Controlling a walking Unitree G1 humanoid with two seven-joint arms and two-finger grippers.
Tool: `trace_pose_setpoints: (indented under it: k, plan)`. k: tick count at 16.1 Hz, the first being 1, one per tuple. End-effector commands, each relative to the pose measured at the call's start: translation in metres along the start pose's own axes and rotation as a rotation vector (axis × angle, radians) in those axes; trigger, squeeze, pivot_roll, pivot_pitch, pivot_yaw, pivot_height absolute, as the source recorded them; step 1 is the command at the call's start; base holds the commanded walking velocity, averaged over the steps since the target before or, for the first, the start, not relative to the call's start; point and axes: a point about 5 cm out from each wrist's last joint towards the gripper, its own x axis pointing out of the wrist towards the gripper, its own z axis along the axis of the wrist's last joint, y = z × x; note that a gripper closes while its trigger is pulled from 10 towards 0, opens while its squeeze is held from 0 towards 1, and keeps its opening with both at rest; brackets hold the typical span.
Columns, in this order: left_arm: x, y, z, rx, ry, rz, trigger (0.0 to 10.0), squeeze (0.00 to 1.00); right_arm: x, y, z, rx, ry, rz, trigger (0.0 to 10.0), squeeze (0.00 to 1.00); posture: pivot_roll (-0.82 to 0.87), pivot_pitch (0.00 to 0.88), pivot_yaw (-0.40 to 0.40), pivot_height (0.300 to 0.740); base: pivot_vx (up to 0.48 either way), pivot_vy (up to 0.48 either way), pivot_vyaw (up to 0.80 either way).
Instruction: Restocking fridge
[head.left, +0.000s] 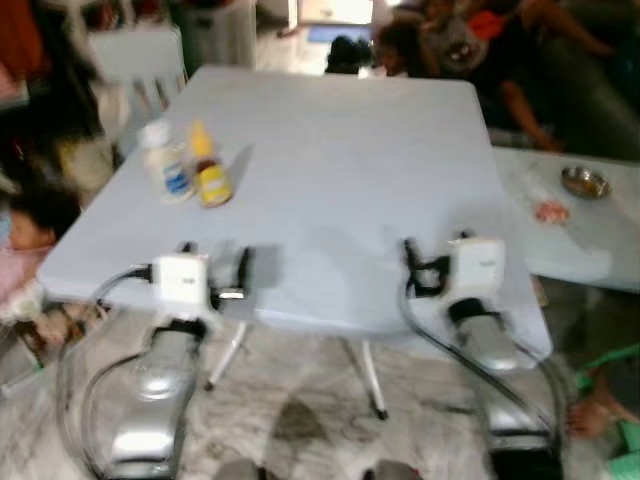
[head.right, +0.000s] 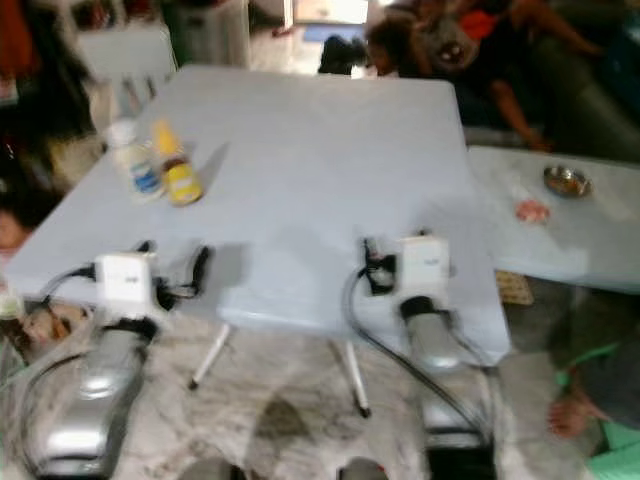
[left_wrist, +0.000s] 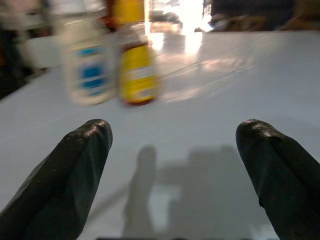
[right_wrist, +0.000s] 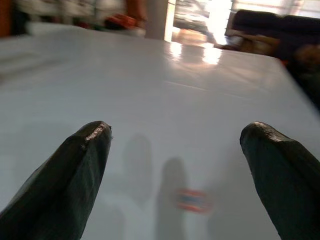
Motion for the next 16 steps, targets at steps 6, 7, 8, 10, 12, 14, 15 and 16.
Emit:
trace_pose_setpoints:
  k: [6,7,8,10,12,14,15,16]
  plan:
    - [0.0013,-0.0045,0.0042,-0.008,-0.02,-0.027,10.0,0.0,-0.0002,-0.0055,0.0028,-0.013,-0.01,-0.018,10.0,0.0,-0.04,0.033,-0.005,0.74,0.0,0.396,0.0]
    - [0.0017,-0.0047,0.0044,-0.009,-0.019,-0.028,10.0,0.0,-0.0001,-0.0052,0.0029,-0.013,-0.01,-0.017,10.0,0.0,-0.04,0.034,-0.004,0.74,0.0,0.472,0.0]
    - [0.002,-0.0052,0.0049,-0.007,-0.021,-0.029,10.0,0.0,-0.0001,-0.0051,0.0028,-0.013,-0.01,-0.016,10.0,0.0,-0.04,0.034,-0.003,0.74,0.0,0.472,0.0]
    - [0.0019,-0.0055,0.0049,-0.005,-0.021,-0.03,10.0,0.0,-0.0002,-0.0051,0.0027,-0.013,-0.009,-0.015,10.0,0.0,-0.04,0.034,-0.003,0.74,0.0,0.472,0.0]
    - [0.002,-0.0057,0.005,-0.003,-0.019,-0.028,10.0,0.0,-0.0001,-0.0052,0.0027,-0.013,-0.009,-0.016,10.0,0.0,-0.04,0.035,-0.004,0.74,0.0,0.472,0.0]
    - [0.0019,-0.0054,0.0062,-0.016,-0.033,-0.018,10.0,0.0,-0.0002,-0.0053,0.0025,-0.015,-0.009,-0.017,10.0,0.0,-0.04,0.036,-0.005,0.74,0.0,0.236,0.0]
    - [0.0018,-0.0054,0.0067,-0.012,-0.034,-0.018,10.0,0.0,-0.0004,-0.0054,0.0027,-0.015,-0.009,-0.018,10.0,0.0,-0.04,0.036,-0.005,0.74,0.0,0.0,0.0]
    - [0.0019,-0.0056,0.007,-0.008,-0.035,-0.022,10.0,0.0,-0.0005,-0.0054,0.0028,-0.016,-0.01,-0.017,10.0,0.0,-0.04,0.036,-0.005,0.74,0.0,0.0,0.0]
